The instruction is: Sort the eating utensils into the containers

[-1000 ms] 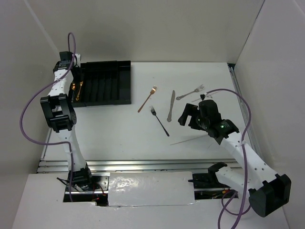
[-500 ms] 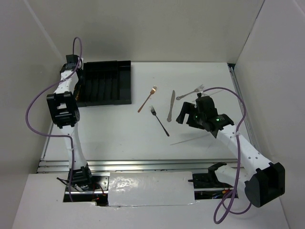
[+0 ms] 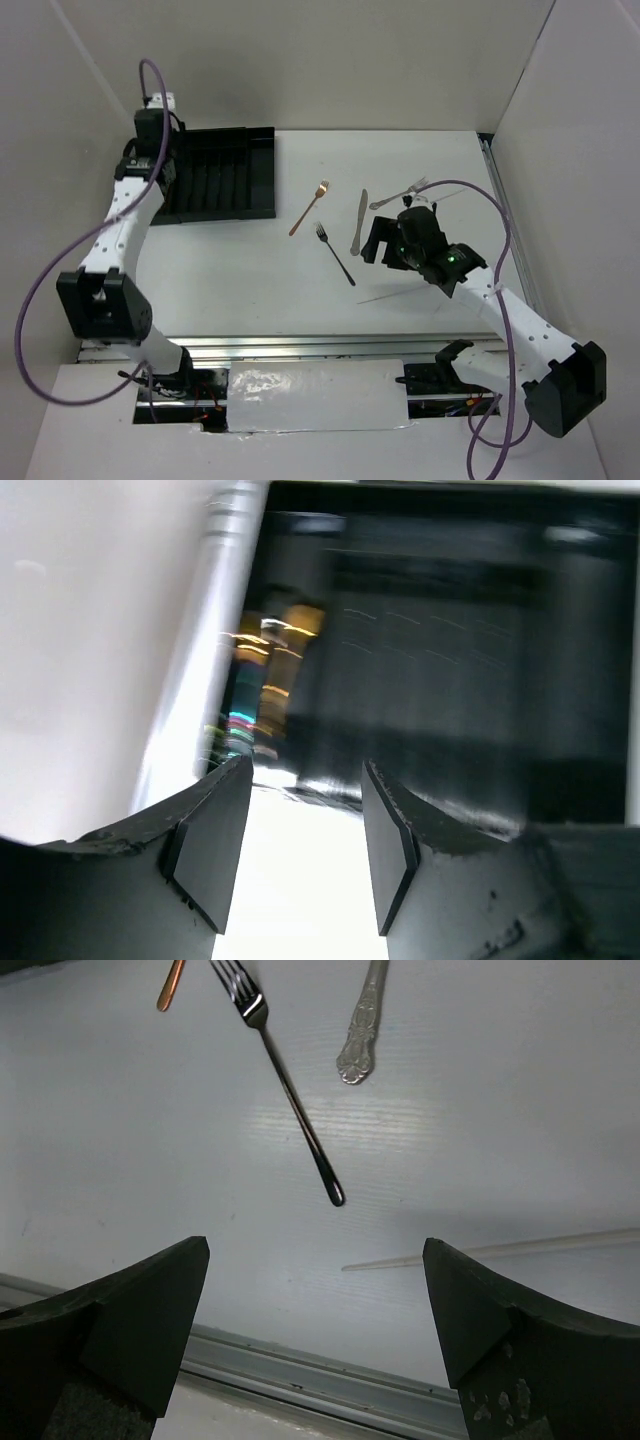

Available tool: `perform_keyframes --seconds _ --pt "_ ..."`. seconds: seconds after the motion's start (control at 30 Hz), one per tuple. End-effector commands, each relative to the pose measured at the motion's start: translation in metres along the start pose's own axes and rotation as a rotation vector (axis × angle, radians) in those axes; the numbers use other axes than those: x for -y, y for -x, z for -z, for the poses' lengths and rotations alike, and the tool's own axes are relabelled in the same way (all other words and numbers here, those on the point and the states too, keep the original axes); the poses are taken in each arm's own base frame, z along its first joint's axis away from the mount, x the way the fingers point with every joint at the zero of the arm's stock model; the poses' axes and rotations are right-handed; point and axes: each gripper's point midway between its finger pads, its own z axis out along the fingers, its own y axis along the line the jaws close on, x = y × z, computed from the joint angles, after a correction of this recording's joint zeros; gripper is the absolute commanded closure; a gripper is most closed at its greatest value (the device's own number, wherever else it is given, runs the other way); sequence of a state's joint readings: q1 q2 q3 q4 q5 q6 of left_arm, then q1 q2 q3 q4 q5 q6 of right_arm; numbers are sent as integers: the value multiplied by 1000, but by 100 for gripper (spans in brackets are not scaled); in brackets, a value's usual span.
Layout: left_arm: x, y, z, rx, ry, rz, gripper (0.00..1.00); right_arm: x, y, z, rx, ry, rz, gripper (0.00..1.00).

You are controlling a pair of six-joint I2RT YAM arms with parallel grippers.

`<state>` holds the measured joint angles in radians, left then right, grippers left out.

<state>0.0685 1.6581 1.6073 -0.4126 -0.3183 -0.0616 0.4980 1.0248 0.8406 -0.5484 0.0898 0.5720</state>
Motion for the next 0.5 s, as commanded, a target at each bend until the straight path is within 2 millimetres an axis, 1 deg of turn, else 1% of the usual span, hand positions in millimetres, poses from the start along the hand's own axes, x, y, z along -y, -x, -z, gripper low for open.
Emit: perform_keyframes --seconds 0.0,0.03,0.07,0.1,0.13,0.17,0.2,0.23,0.27,0.3,0.33,0.37,0.43,0.47 --pt "51 -40 34 -29 -102 57 40 -24 13 1 68 50 -7 4" --pt "62 -50 40 -48 -152 59 40 -27 9 0 62 57 -2 4" --pt "76 -55 56 -52 -214 56 40 -30 7 -1 59 64 -2 4" --pt "83 -78 60 -104 -231 62 40 -34 -1 -1 40 77 8 4" --pt "88 -93 67 -145 -242 60 41 -36 -6 -3 29 82 18 3" --pt "96 -110 77 -170 -256 42 41 -41 -11 -2 19 93 25 3" --pt "99 -118 83 -180 -247 60 41 -41 -15 -3 10 91 30 3" --pt "107 -120 97 -160 -265 57 38 -41 -18 -3 0 86 38 3" --pt "106 -136 98 -185 -239 58 33 -42 -20 -2 -5 87 44 3" --pt "107 -140 101 -195 -241 69 29 -42 -22 -1 -4 81 52 3" --pt "104 -147 106 -221 -236 62 28 -43 -23 1 -1 82 56 3" --pt "101 -150 107 -230 -221 58 28 -40 -26 0 -4 72 60 3" --pt "88 -155 109 -251 -167 46 21 -37 -27 3 12 67 61 3" --pt "79 -154 107 -240 -119 49 17 -35 -29 3 12 64 61 3"
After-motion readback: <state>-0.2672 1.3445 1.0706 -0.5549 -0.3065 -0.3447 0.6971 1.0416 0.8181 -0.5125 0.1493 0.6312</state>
